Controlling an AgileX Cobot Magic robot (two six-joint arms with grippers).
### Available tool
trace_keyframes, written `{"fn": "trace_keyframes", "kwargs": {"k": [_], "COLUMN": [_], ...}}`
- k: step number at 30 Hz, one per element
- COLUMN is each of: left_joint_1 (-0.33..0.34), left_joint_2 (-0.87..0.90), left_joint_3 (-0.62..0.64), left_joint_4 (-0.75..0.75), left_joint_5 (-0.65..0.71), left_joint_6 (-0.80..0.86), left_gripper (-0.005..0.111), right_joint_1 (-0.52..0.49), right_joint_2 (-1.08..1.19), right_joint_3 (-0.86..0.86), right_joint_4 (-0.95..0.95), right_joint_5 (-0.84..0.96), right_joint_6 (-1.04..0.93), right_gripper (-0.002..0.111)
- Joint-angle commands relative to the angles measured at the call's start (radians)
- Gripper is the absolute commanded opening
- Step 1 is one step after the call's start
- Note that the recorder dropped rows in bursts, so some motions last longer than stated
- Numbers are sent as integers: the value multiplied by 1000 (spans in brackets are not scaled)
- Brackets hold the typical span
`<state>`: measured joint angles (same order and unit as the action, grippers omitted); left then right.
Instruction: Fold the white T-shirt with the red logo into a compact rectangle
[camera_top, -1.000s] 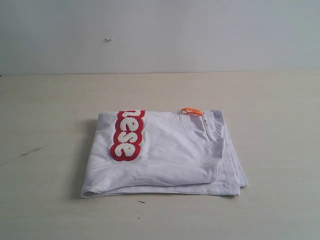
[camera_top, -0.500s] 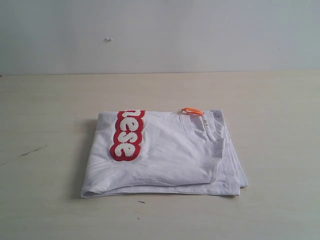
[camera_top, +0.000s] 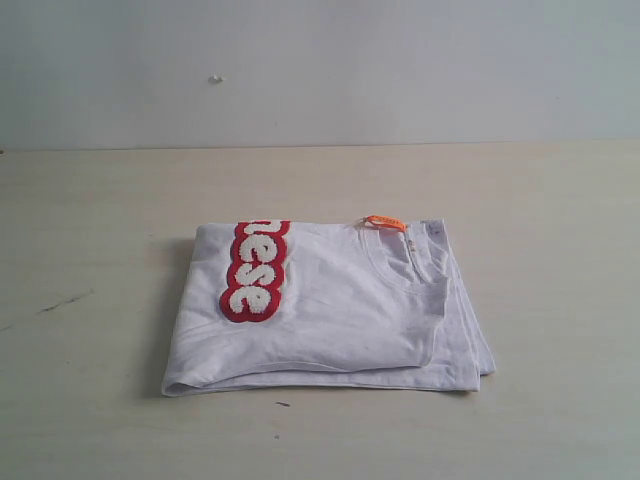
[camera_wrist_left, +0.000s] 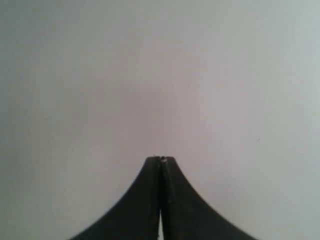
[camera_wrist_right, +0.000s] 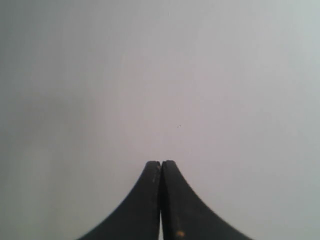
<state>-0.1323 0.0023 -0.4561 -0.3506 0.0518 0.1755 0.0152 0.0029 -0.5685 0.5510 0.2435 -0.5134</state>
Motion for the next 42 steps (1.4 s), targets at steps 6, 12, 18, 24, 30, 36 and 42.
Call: {"fn": "trace_keyframes", "kwargs": {"k": [6,12,18,24,30,36,42], "left_joint_1": [2,2,2,8,14,17,18], "left_joint_2": [-2,-2,-2,-2,-2,-2,-2], "left_joint_3": [3,56,150,253,348,437,456], "left_joint_4": [180,351,494,524,522,522,522], "left_joint_5": [14,-65,-139,-218,-230,-217,-156], "left_joint_6": [3,3,3,4,0,-3,-11], "left_gripper": [0,0,0,0,0,0,0], "right_joint_1": [3,3,3,3,3,3,3], "right_joint_2": [-3,-3,-3,-3,-3,-3,-3], "right_joint_3": [3,3,3,3,3,3,3], "right_joint_4": [0,0,0,-5,-5,-1,-1], "right_joint_5": [1,1,1,1,1,1,1], "right_joint_6": [3,3,3,3,6,9,9], "right_gripper": [0,0,0,0,0,0,0]}}
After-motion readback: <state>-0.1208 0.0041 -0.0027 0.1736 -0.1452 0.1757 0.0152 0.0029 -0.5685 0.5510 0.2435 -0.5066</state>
